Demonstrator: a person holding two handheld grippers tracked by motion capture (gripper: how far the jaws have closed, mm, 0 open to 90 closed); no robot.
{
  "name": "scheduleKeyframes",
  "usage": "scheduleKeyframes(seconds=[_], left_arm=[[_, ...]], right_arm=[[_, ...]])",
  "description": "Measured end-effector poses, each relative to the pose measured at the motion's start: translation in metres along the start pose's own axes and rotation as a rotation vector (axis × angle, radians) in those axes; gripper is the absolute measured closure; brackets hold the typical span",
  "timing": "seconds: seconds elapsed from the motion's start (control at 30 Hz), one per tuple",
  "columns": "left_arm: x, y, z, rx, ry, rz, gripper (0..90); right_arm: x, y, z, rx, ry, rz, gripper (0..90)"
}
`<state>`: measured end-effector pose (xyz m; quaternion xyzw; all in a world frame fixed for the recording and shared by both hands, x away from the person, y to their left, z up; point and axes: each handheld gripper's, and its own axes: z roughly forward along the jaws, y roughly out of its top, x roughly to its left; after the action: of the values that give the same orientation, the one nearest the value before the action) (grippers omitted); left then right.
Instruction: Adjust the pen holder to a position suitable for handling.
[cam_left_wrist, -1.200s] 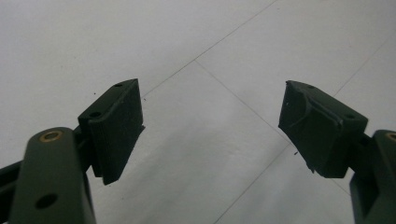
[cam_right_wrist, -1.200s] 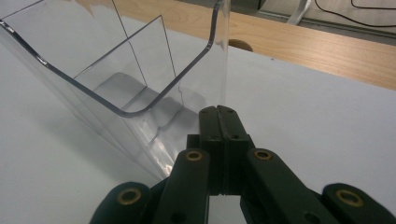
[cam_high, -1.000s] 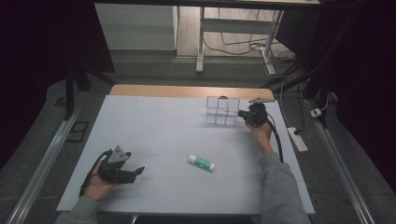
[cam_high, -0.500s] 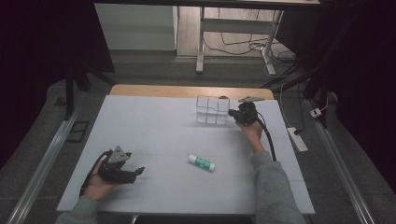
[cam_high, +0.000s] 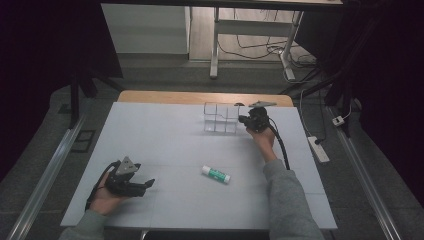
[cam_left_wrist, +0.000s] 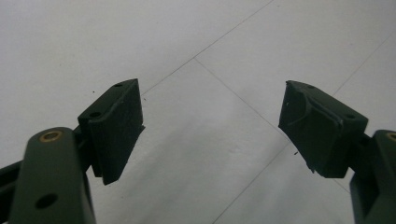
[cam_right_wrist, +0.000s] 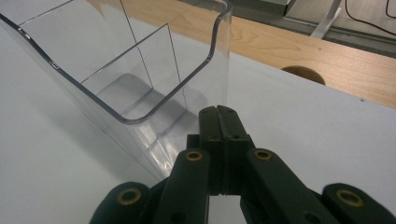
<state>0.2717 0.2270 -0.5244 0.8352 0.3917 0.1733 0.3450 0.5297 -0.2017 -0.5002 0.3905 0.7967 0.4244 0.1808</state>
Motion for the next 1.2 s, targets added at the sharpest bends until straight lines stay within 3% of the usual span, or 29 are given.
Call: scheduleKeyframes(seconds=[0.57, 0.97, 1.2], left_arm=[[-0.001, 0.000, 0.000, 0.002, 0.001, 0.004, 21.5], [-0.001, 0.000, 0.001, 0.007, 0.001, 0.005, 21.5], [0.000, 0.000, 0.000, 0.003, 0.004, 0.002, 21.5]], right_arm=[[0.011, 0.007, 0.012, -0.006, 0.004, -0.001, 89.3], [0.012, 0.006, 0.014, 0.009, 0.004, -0.005, 89.3], [0.012, 0.006, 0.002, 0.007, -0.009, -0.039, 89.3]])
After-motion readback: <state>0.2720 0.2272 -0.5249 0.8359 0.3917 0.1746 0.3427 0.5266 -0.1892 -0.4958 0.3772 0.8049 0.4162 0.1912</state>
